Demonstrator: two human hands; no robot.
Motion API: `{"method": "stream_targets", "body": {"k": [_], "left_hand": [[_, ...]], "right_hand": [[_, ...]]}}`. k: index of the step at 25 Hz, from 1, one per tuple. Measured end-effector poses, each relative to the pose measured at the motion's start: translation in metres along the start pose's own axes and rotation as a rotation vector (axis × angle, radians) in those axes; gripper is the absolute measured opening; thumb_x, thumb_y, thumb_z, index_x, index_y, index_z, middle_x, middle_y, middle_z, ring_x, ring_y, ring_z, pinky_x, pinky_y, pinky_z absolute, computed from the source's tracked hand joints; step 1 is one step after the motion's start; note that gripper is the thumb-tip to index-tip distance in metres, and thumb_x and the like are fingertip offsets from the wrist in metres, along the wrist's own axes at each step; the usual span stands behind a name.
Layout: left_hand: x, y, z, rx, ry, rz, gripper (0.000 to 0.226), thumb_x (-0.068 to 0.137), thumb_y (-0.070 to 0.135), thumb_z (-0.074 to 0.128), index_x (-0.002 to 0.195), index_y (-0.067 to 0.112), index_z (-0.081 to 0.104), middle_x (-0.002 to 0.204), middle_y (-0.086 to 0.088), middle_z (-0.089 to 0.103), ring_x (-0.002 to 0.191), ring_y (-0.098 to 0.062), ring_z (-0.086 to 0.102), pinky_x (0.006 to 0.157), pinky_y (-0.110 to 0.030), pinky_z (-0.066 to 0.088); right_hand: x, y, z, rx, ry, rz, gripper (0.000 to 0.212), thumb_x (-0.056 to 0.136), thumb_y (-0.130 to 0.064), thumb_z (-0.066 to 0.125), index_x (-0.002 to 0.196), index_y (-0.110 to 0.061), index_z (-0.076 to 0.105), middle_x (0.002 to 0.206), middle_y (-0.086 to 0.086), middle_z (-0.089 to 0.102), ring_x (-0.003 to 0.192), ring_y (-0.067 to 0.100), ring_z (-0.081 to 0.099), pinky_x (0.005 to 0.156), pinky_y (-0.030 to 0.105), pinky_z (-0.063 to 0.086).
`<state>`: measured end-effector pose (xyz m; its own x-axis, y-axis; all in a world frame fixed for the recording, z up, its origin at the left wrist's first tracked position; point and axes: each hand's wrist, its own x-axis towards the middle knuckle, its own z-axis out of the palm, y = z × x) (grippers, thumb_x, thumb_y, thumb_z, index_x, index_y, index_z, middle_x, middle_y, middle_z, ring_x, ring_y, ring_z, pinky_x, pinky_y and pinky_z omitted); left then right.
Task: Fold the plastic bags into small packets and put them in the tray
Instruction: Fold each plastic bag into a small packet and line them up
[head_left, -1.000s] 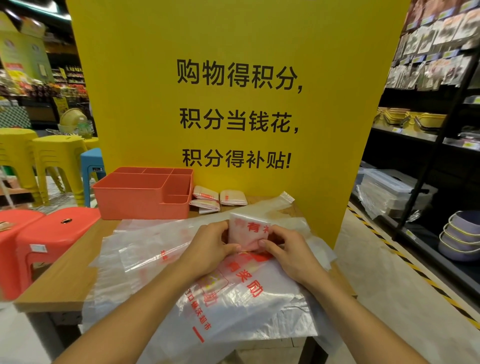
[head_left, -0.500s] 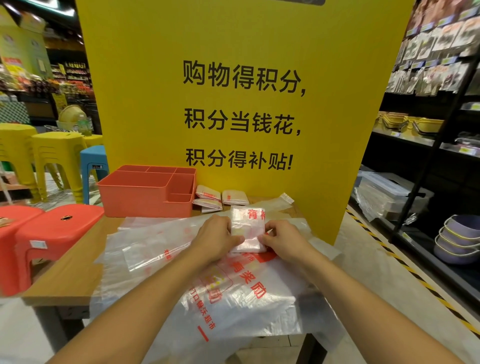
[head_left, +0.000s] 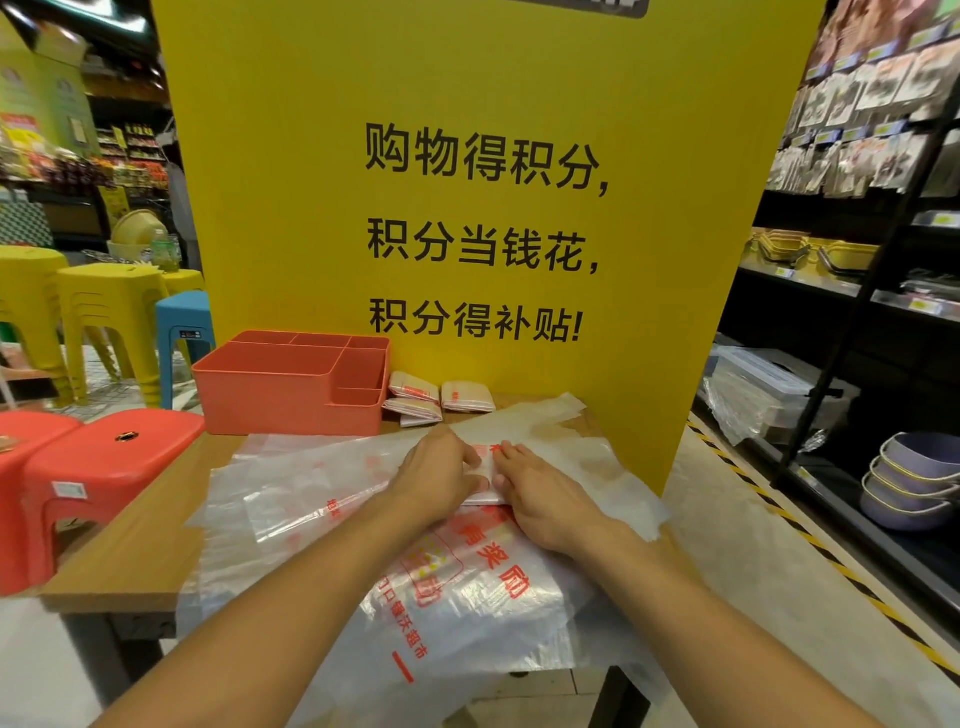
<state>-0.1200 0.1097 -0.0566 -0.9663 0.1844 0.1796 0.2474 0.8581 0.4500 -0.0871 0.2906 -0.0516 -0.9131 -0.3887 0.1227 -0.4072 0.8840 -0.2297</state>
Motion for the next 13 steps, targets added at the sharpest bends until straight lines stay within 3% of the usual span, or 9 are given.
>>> {"method": "stream_targets", "body": {"k": [2, 5, 8, 13], "left_hand": [[-0.004, -0.003, -0.001, 0.174, -0.077, 0.127, 0.052, 0.101, 0.044, 0.062, 0.147, 0.022, 0.057, 0.167, -0.003, 0.033, 0.152, -0.028, 0.030, 0.120, -0.040, 0.032], [-0.008, -0.010, -0.001, 0.301, -0.212, 0.224, 0.058, 0.112, 0.043, 0.033, 0.165, 0.022, 0.022, 0.173, 0.006, 0.013, 0.160, -0.025, 0.001, 0.128, -0.045, 0.013], [-0.009, -0.014, 0.002, 0.357, -0.241, 0.226, 0.058, 0.113, 0.044, 0.022, 0.166, 0.024, 0.010, 0.173, 0.008, 0.006, 0.160, -0.023, -0.004, 0.129, -0.048, 0.006], [-0.007, -0.018, 0.007, 0.322, -0.216, 0.232, 0.056, 0.112, 0.044, 0.024, 0.165, 0.026, 0.018, 0.173, 0.009, 0.013, 0.160, -0.022, 0.007, 0.129, -0.048, 0.008]], "right_hand": [[0.003, 0.004, 0.003, -0.070, -0.057, -0.010, 0.053, 0.114, -0.032, 0.028, 0.160, -0.008, 0.027, 0.170, 0.011, 0.023, 0.156, 0.026, 0.022, 0.124, 0.035, 0.021], [0.010, 0.011, 0.008, -0.122, -0.096, -0.016, 0.057, 0.113, -0.034, 0.026, 0.164, -0.010, 0.018, 0.172, 0.009, 0.016, 0.158, 0.023, 0.017, 0.126, 0.034, 0.018], [0.014, 0.016, 0.017, -0.149, -0.084, -0.030, 0.058, 0.113, -0.033, 0.026, 0.164, -0.008, 0.016, 0.171, 0.011, 0.016, 0.158, 0.024, 0.017, 0.128, 0.036, 0.018], [0.021, 0.019, 0.016, -0.187, -0.102, -0.036, 0.056, 0.112, -0.034, 0.028, 0.160, -0.007, 0.029, 0.167, 0.012, 0.029, 0.153, 0.027, 0.030, 0.123, 0.038, 0.028]]}}
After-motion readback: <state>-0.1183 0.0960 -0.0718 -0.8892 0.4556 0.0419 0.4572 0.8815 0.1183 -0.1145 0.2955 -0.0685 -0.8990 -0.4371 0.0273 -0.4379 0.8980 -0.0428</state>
